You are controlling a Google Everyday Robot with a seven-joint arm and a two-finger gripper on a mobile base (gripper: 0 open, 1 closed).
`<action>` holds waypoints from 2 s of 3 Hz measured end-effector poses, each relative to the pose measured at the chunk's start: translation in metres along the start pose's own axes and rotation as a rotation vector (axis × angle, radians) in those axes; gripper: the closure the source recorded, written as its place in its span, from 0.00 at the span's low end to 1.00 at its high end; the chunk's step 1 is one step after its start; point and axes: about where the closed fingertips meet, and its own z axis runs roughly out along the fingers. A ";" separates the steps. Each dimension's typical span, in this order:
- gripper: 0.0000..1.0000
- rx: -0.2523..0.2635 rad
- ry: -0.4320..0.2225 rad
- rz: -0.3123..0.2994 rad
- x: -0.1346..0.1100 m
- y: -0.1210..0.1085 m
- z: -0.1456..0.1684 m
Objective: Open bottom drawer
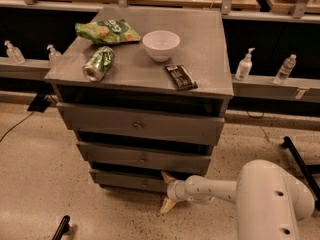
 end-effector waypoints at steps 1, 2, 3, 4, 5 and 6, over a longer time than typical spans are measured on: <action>0.00 -0.019 0.060 -0.058 -0.005 -0.003 0.007; 0.00 -0.060 0.088 -0.065 0.003 0.001 0.021; 0.00 -0.091 0.110 -0.064 0.012 0.000 0.033; 0.15 -0.111 0.130 -0.053 0.020 -0.001 0.040; 0.38 -0.124 0.139 -0.048 0.021 -0.002 0.041; 0.55 -0.147 0.127 -0.043 0.023 0.003 0.043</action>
Offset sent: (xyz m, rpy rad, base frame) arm 0.0178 0.0091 -0.0415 -0.1456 0.0773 0.0722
